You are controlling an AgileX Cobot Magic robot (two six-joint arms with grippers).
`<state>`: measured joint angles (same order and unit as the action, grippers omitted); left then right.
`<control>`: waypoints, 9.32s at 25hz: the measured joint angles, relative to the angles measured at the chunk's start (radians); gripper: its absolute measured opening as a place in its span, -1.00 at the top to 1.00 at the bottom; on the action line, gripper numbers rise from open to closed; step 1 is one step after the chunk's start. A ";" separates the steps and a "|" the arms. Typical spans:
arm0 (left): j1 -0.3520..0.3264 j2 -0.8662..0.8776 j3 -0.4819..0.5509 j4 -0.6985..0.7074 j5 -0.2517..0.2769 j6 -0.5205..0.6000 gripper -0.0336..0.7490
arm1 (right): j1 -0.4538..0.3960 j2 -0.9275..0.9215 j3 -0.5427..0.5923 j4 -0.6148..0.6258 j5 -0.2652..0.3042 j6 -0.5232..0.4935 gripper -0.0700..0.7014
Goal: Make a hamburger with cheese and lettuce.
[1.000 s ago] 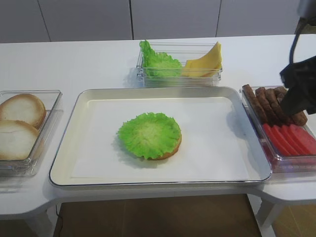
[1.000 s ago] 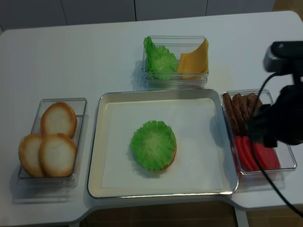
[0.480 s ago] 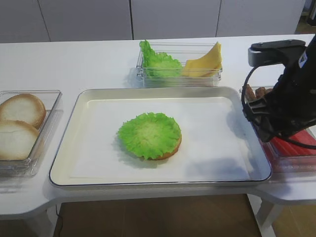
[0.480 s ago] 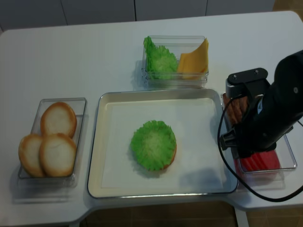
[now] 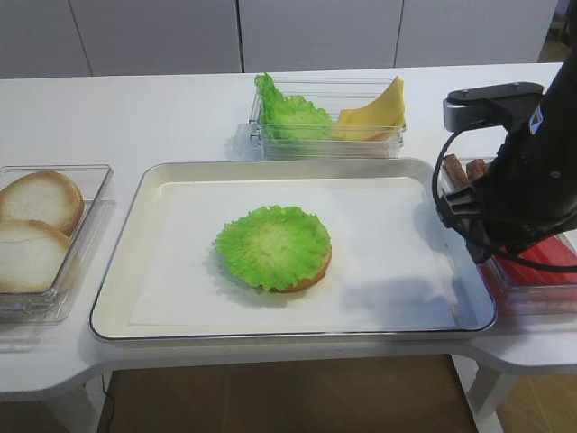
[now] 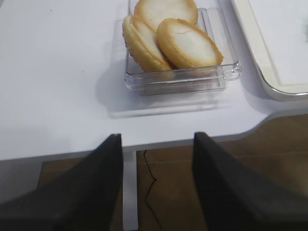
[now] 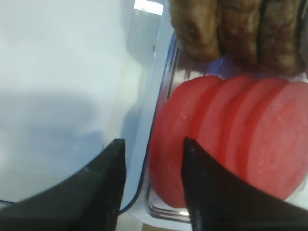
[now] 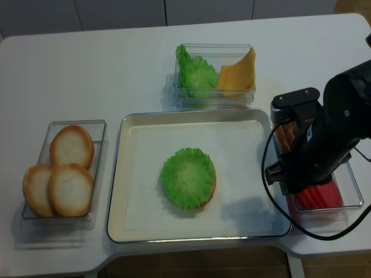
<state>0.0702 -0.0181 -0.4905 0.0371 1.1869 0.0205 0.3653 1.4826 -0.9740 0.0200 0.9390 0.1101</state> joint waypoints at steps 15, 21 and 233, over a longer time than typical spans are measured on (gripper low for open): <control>0.000 0.000 0.000 0.000 0.000 0.000 0.01 | 0.000 0.010 0.000 -0.037 -0.013 0.000 0.35; 0.000 0.000 0.000 0.000 0.000 0.000 0.01 | 0.000 0.010 0.000 -0.037 -0.013 0.000 0.55; 0.000 0.000 0.000 0.000 0.000 0.000 0.01 | -0.267 -0.959 0.125 0.036 0.327 0.058 0.07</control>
<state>0.0702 -0.0181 -0.4905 0.0371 1.1869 0.0205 0.0987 0.5233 -0.8487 0.0563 1.2657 0.1681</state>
